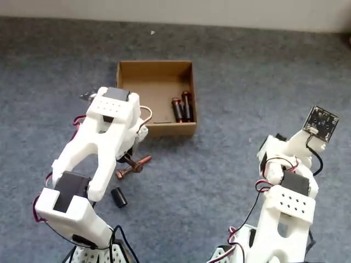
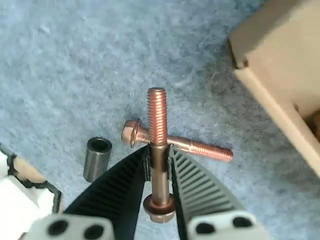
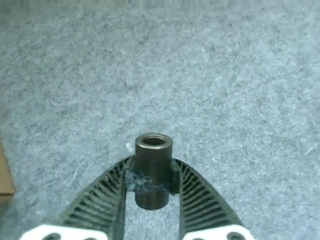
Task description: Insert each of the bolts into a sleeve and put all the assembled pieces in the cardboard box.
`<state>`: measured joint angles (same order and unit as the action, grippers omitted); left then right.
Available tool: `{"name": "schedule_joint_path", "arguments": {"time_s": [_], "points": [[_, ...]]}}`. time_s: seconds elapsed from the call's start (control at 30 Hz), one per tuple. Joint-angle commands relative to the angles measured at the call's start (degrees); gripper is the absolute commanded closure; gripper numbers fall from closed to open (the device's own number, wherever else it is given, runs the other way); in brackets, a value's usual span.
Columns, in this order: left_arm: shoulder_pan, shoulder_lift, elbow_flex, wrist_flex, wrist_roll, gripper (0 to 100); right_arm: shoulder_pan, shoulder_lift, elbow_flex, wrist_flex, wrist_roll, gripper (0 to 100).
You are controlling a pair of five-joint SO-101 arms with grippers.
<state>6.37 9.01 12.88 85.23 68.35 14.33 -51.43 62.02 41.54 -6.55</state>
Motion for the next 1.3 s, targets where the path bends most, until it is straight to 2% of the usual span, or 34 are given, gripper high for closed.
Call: {"name": "schedule_joint_path", "arguments": {"time_s": [0.0, 0.1, 0.3, 0.4, 0.63, 0.83, 1.03, 1.13, 1.27], "points": [[-0.5, 0.0, -2.9, 1.6, 5.8, 98, -0.8, -1.5, -0.9, -1.5, 0.6, 99.2], [-0.5, 0.0, -2.8, 1.8, 6.9, 89, -0.8, -1.6, -0.9, -1.5, 0.6, 99.2], [0.0, 0.0, -2.8, 1.8, 6.9, 61, -0.8, -1.7, -0.8, -1.5, 0.6, 99.2], [0.0, -0.2, -2.8, 2.3, 6.6, 57, -0.8, -1.7, -0.8, -1.5, 0.6, 99.2], [0.0, -0.5, -5.5, 12.0, 5.3, 57, -0.8, -1.7, -0.7, -1.5, 0.6, 99.2], [-0.5, -0.5, -8.0, 15.2, -15.0, 57, -0.8, -1.7, -0.7, -1.5, 0.6, 99.2], [-0.5, -0.6, -8.4, 15.2, -26.1, 58, -0.8, -1.7, -0.6, -1.5, 0.6, 99.2], [-0.1, -0.8, -9.2, 15.2, -34.5, 67, -0.8, -1.7, -0.6, -1.5, 0.6, 99.2], [-0.6, -3.2, -12.4, 15.2, -51.2, 88, -0.8, -1.7, -0.6, -1.5, 0.6, 99.2]]}}
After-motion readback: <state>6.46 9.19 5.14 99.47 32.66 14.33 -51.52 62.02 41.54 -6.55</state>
